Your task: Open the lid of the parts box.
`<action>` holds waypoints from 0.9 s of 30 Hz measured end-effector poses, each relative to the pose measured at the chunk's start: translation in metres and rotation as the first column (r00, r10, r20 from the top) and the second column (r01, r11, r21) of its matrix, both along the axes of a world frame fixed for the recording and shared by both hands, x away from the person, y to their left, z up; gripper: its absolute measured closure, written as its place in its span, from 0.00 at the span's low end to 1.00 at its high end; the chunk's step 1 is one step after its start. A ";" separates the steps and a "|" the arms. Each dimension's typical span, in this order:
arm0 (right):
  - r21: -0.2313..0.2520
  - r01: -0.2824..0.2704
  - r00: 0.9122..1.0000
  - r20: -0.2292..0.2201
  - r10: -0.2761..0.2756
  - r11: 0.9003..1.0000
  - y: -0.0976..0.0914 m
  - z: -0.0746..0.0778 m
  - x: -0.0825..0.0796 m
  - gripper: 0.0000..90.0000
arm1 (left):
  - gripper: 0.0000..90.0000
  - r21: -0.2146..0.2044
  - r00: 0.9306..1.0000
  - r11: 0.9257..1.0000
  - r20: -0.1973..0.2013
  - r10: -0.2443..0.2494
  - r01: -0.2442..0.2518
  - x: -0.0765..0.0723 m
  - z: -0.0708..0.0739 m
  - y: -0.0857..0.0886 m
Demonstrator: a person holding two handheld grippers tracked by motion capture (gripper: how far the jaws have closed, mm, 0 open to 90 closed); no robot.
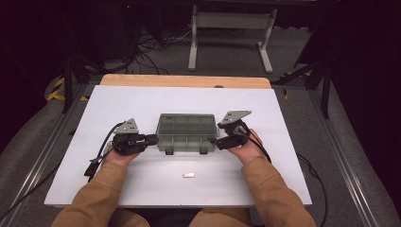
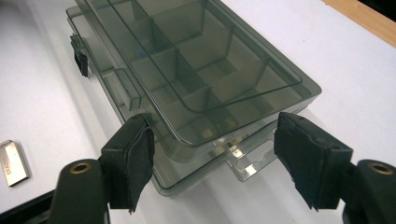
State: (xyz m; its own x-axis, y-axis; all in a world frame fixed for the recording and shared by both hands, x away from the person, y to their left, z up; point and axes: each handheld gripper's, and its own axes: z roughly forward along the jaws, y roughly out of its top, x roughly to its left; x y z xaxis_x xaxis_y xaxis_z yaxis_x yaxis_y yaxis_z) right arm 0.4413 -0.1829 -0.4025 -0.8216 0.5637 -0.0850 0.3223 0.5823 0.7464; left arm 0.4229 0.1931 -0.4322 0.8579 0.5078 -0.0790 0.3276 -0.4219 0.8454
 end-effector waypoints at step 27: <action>0.053 -0.007 1.000 0.030 0.006 0.999 0.002 0.047 0.039 0.49 | 0.61 -0.046 1.000 0.999 -0.018 0.011 -0.012 -0.014 0.009 0.018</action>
State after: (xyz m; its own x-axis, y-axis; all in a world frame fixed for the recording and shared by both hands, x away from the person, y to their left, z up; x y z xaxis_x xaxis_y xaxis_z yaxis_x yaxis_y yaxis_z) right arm 0.4798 -0.1811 -0.3552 -0.8229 0.5626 -0.0799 0.2955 0.5438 0.7855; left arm 0.4091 0.2113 -0.4233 0.8503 0.5129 -0.1178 0.3475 -0.3790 0.8577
